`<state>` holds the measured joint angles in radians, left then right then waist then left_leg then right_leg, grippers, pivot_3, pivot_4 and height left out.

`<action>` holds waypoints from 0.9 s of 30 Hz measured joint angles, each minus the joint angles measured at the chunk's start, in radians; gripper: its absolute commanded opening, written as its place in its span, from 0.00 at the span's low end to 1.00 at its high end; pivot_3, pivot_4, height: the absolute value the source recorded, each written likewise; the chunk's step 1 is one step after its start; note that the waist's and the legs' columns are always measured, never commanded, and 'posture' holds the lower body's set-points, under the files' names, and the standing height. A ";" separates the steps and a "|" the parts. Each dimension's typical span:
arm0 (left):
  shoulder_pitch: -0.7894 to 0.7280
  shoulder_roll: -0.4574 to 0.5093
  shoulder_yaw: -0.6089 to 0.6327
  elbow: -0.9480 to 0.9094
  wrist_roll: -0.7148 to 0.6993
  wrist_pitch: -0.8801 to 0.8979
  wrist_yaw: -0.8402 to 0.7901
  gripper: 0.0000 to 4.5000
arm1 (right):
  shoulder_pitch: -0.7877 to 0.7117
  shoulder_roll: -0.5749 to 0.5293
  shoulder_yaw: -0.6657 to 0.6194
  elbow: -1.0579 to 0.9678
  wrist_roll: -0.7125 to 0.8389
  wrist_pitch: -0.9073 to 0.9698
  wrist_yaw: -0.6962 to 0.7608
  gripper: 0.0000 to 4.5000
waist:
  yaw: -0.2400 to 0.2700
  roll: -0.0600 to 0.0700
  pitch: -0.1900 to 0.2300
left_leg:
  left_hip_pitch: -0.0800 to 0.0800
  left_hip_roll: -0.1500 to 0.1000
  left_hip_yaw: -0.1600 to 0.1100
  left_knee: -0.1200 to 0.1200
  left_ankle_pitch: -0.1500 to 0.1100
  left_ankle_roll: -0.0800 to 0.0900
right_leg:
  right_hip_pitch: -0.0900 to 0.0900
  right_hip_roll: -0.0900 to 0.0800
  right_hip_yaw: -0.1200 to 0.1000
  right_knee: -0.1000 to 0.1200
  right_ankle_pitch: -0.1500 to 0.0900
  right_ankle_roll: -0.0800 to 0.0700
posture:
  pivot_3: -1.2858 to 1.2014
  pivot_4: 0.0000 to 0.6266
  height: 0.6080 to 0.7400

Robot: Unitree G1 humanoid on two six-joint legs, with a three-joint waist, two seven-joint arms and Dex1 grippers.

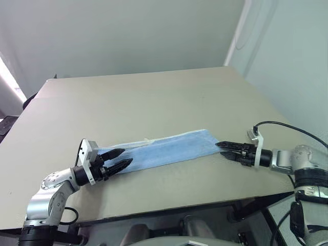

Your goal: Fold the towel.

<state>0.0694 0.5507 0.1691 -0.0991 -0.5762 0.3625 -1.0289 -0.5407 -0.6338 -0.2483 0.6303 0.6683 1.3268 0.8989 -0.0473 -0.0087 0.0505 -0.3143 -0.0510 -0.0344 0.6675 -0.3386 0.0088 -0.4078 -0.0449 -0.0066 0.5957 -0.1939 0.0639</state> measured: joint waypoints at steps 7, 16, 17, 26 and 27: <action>0.012 0.000 0.001 0.000 0.000 -0.001 0.009 0.72 | -0.073 0.073 0.001 0.050 -0.039 -0.034 -0.040 1.00 | -0.017 -0.001 0.000 | 0.004 0.006 0.007 0.000 0.000 0.000 | 0.000 0.001 -0.001 0.000 0.000 0.000 | 0.52 0.00 1.00; 0.016 0.012 0.009 0.000 0.001 -0.004 0.017 0.72 | -0.130 0.148 -0.011 0.101 -0.072 -0.091 -0.117 0.52 | -0.016 0.002 0.002 | -0.004 0.007 0.007 -0.002 0.000 0.000 | -0.011 0.001 -0.001 0.001 0.008 -0.001 | 0.52 0.00 1.00; 0.017 0.017 0.014 0.000 0.001 -0.004 0.019 0.72 | -0.130 0.145 -0.013 0.105 -0.074 -0.093 -0.117 0.46 | -0.012 0.002 0.001 | -0.005 0.006 0.007 -0.002 0.000 0.000 | -0.016 0.001 -0.001 0.001 0.010 -0.002 | 0.52 0.00 1.00; 0.027 0.038 0.073 0.006 -0.002 -0.005 0.029 0.72 | -0.134 0.054 -0.046 0.119 -0.067 -0.125 -0.066 0.01 | 0.021 0.005 0.003 | -0.009 0.004 0.009 0.000 0.000 -0.001 | -0.019 -0.002 0.000 -0.003 0.010 -0.004 | 0.52 0.00 1.00; 0.027 0.041 0.081 0.010 -0.002 -0.005 0.030 0.72 | -0.134 0.032 -0.047 0.120 -0.068 -0.136 -0.057 0.01 | 0.026 0.005 0.004 | -0.009 0.004 0.010 0.000 0.000 0.000 | -0.019 -0.001 0.000 -0.003 0.010 -0.004 | 0.52 0.00 1.00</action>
<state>0.0968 0.5914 0.2501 -0.0895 -0.5784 0.3575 -0.9992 -0.6747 -0.6023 -0.2950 0.7501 0.6004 1.1912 0.8422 -0.0209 -0.0034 0.0541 -0.3229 -0.0474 -0.0248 0.6670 -0.3389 0.0083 -0.4267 -0.0464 -0.0064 0.5928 -0.1836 0.0598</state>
